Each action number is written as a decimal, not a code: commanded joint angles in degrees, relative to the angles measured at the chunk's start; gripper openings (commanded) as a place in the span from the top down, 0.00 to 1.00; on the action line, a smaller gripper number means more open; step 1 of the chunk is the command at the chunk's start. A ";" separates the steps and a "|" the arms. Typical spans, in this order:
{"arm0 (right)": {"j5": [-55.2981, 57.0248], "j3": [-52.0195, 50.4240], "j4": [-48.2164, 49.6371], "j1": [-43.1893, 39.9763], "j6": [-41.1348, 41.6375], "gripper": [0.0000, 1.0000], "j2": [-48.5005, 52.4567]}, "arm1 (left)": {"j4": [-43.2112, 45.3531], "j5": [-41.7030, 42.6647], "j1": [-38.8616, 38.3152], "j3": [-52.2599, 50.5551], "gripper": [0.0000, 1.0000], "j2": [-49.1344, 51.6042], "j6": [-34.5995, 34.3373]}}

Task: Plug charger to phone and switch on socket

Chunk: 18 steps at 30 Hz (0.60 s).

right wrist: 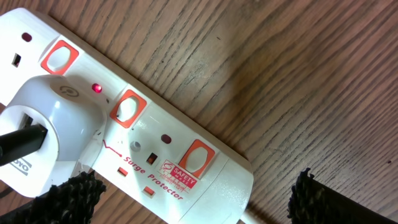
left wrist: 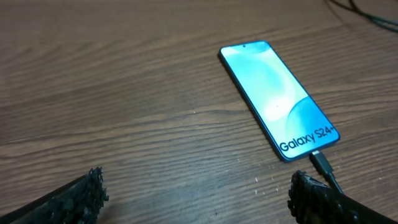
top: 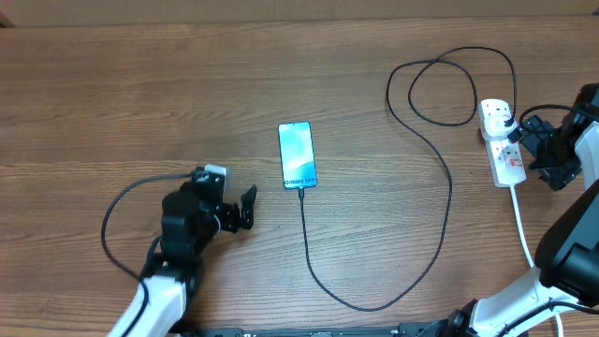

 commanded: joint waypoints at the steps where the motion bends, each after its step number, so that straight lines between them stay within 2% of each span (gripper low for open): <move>1: -0.07 1.27 0.31 -0.22 -0.39 0.00 -1.75 | 0.46 -1.90 -0.20 -2.86 0.00 -4.81 1.42; 11: -0.07 1.27 0.31 -0.22 -0.42 0.00 -1.75 | 1.31 -2.75 -0.22 -11.93 0.01 -18.84 -1.40; 18: -0.07 1.27 0.33 -0.22 -0.42 0.00 -1.75 | -2.80 -2.93 -0.22 -12.15 0.00 -23.93 -2.19</move>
